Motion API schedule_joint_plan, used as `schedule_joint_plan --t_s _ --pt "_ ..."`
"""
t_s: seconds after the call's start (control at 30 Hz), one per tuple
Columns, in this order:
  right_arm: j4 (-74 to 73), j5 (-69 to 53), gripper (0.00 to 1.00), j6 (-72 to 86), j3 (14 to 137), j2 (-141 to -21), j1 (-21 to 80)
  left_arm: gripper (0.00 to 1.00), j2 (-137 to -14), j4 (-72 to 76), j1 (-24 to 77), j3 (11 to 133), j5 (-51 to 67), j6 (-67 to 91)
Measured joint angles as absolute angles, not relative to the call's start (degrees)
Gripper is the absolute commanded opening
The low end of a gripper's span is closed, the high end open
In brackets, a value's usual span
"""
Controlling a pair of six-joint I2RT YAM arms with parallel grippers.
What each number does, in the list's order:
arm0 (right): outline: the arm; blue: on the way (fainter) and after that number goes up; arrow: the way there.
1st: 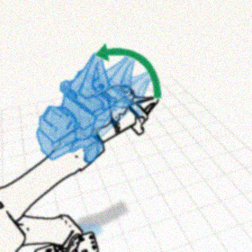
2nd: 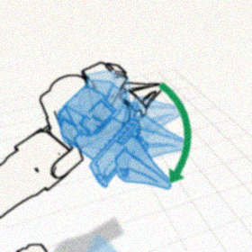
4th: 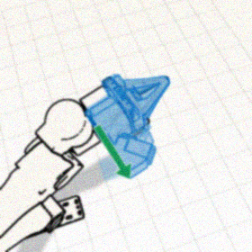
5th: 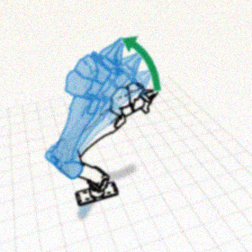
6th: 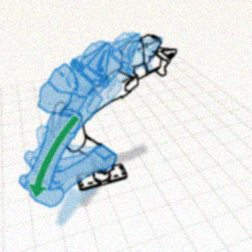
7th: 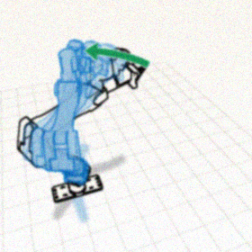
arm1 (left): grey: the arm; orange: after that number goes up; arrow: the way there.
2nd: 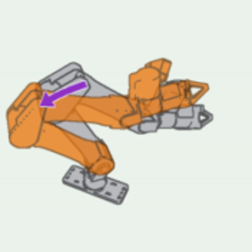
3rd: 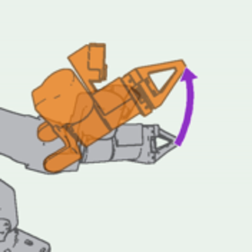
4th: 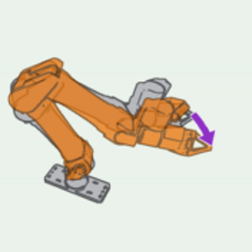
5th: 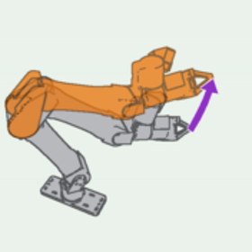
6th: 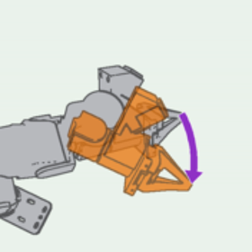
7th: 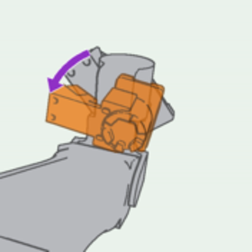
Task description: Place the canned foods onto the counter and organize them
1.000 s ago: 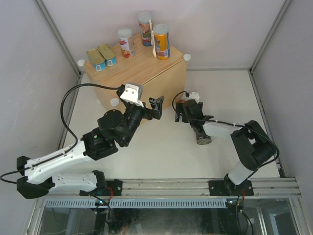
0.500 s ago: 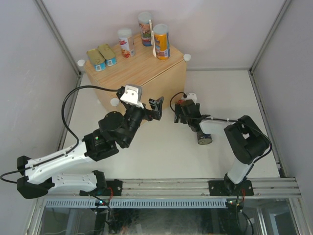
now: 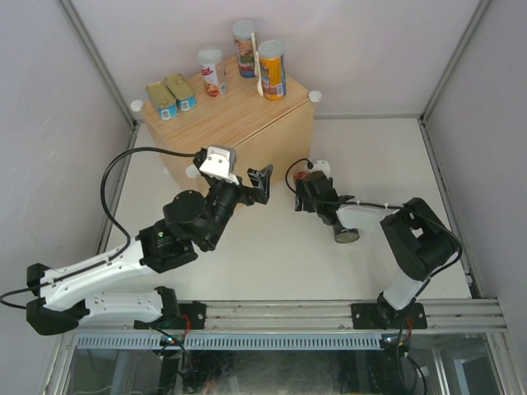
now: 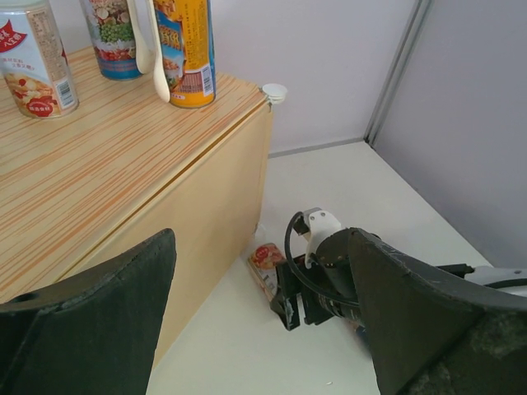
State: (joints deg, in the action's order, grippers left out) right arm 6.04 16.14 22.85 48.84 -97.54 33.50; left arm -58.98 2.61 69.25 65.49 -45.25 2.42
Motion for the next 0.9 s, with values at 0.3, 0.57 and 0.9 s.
schedule_joint_plan --t_s 0.3,0.57,0.9 --pt "-5.7 16.5 0.45 22.3 47.2 -88.2 42.0 0.88 -55.7 2.9 70.5 62.9 -47.7 2.4" --pt "-19.5 16.8 0.42 22.5 47.8 -78.8 50.7 0.88 -53.7 2.9 71.9 62.5 -49.1 2.4" --pt "-32.2 17.9 0.41 23.7 53.3 -75.7 58.4 0.88 -53.2 3.4 74.1 61.5 -50.9 2.4"
